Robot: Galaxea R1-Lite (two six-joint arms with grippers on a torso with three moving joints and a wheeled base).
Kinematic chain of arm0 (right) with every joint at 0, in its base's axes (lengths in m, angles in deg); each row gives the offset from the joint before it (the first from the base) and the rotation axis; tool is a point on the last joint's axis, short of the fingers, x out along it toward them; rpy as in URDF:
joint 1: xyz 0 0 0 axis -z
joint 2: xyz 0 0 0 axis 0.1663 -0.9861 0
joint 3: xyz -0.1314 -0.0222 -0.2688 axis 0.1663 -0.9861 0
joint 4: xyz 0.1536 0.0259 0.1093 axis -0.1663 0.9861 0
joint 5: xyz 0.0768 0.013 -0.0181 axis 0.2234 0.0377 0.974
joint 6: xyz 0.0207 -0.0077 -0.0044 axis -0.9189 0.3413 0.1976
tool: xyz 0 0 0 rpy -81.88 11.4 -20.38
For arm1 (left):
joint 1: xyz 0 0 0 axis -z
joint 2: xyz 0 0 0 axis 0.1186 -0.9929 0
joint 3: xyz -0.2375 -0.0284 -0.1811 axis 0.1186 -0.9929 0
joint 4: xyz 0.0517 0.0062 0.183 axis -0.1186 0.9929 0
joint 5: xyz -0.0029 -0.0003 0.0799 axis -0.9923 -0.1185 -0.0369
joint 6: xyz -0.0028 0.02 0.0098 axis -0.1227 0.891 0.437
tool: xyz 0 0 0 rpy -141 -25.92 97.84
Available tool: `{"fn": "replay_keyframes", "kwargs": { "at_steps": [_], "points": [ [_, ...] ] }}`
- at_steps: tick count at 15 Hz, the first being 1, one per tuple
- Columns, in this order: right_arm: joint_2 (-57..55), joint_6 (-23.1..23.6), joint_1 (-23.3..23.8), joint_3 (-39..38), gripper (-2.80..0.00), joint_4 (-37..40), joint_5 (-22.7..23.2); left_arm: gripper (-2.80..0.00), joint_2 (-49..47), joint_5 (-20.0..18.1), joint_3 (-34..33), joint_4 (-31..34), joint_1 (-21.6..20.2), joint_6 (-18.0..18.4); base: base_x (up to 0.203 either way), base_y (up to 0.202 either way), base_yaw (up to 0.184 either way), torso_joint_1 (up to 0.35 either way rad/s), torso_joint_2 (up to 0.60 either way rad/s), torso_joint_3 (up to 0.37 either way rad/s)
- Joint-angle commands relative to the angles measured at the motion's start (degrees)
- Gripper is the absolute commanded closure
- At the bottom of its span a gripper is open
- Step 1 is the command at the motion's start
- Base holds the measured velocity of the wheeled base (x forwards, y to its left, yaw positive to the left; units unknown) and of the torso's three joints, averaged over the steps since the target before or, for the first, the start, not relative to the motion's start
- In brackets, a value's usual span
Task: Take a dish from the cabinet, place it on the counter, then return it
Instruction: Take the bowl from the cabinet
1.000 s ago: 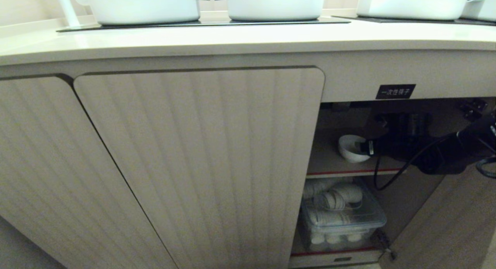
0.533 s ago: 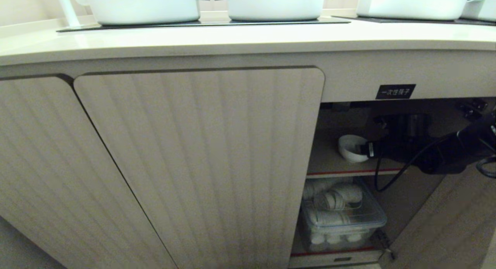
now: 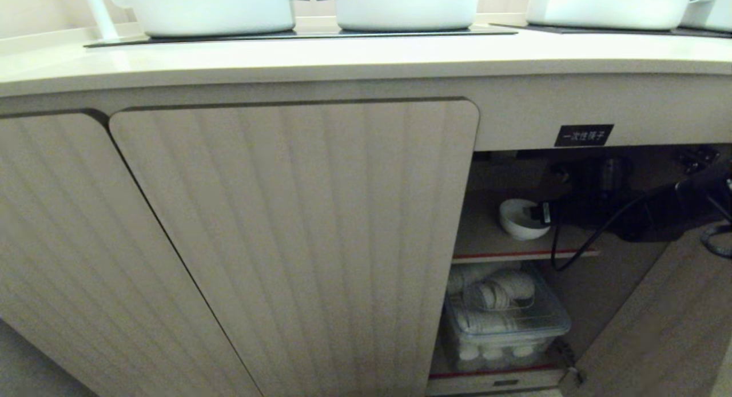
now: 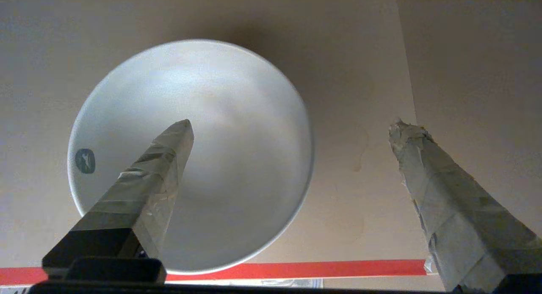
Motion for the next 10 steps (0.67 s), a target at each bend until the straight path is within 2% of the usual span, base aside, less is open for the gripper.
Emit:
{"fn": "replay_keyframes", "kwargs": {
  "at_steps": [1, 10],
  "points": [
    [-0.4, 0.1, -0.1, 0.2, -2.80, -0.1, 0.1, 0.00, 0.0, 0.0, 0.0, 0.0, 0.0, 0.0, 0.000, 0.000, 0.000, 0.000, 0.00, 0.000],
    [-0.9, 0.0, -0.1, 0.0, -2.80, 0.2, 0.1, 0.00, 0.0, 0.0, 0.0, 0.0, 0.0, 0.0, 0.000, 0.000, 0.000, 0.000, 0.00, 0.000]
  ]
}}
